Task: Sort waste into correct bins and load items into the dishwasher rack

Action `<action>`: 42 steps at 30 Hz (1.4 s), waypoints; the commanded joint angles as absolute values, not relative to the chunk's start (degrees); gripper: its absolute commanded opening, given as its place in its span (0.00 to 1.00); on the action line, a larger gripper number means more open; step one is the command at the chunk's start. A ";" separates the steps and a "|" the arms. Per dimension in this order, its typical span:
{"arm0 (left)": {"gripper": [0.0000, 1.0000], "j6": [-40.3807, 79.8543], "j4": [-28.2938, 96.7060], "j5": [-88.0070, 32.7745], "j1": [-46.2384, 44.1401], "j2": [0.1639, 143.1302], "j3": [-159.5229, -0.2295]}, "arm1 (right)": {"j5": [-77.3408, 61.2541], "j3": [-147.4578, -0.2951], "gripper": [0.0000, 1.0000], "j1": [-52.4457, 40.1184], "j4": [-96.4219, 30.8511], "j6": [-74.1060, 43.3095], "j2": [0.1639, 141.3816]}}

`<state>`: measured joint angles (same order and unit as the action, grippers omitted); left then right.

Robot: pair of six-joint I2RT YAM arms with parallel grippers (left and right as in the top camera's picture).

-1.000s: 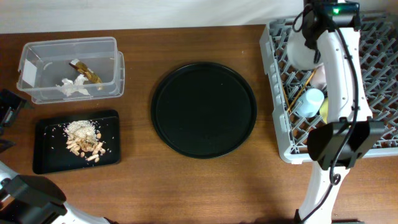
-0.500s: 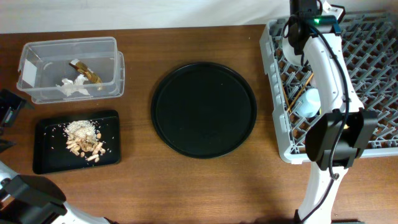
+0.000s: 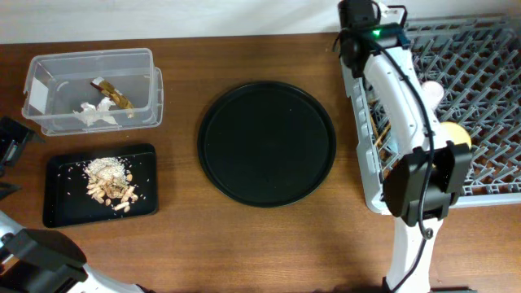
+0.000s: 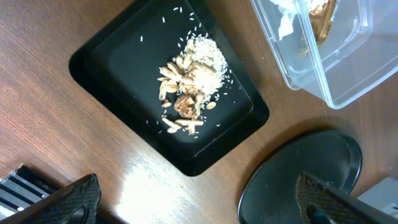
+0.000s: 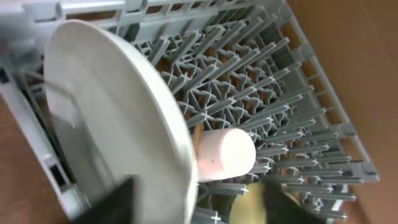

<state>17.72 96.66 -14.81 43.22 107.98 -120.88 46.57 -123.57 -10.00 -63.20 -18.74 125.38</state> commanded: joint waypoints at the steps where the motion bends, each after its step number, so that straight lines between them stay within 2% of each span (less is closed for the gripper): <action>1: 0.99 17.06 96.71 -15.25 43.57 106.41 -120.51 | 48.25 -124.81 0.92 -10.83 -65.65 -19.03 121.93; 6: 0.99 17.06 96.71 -15.25 43.57 106.41 -120.51 | 39.68 -128.31 1.00 -10.90 -74.11 -25.02 115.39; 12: 0.99 17.06 96.71 -15.27 43.57 106.41 -120.51 | 21.10 -128.44 0.98 -10.87 -84.01 -30.85 100.99; 19: 0.99 17.06 96.71 -15.25 43.57 106.41 -120.51 | 16.93 -126.52 0.98 -12.60 -96.99 -34.59 88.55; 27: 0.99 17.06 96.51 -15.25 43.57 106.41 -120.51 | 20.03 -103.66 0.99 -21.82 -94.76 -37.56 65.43; 31: 0.99 17.06 96.51 -15.25 43.57 106.41 -120.46 | 13.32 -89.84 0.98 -21.85 -91.02 -37.60 56.38; 36: 0.99 17.04 96.51 -15.25 43.57 106.41 -120.46 | 8.99 -80.42 0.98 -21.85 -91.07 -37.58 53.52; 42: 0.99 17.06 96.51 -15.25 43.57 106.41 -120.46 | 9.08 -79.00 0.98 -21.85 -91.68 -37.54 56.34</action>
<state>17.72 96.49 -14.81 43.22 107.98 -120.84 9.52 -79.44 -21.39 -91.26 -37.23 55.13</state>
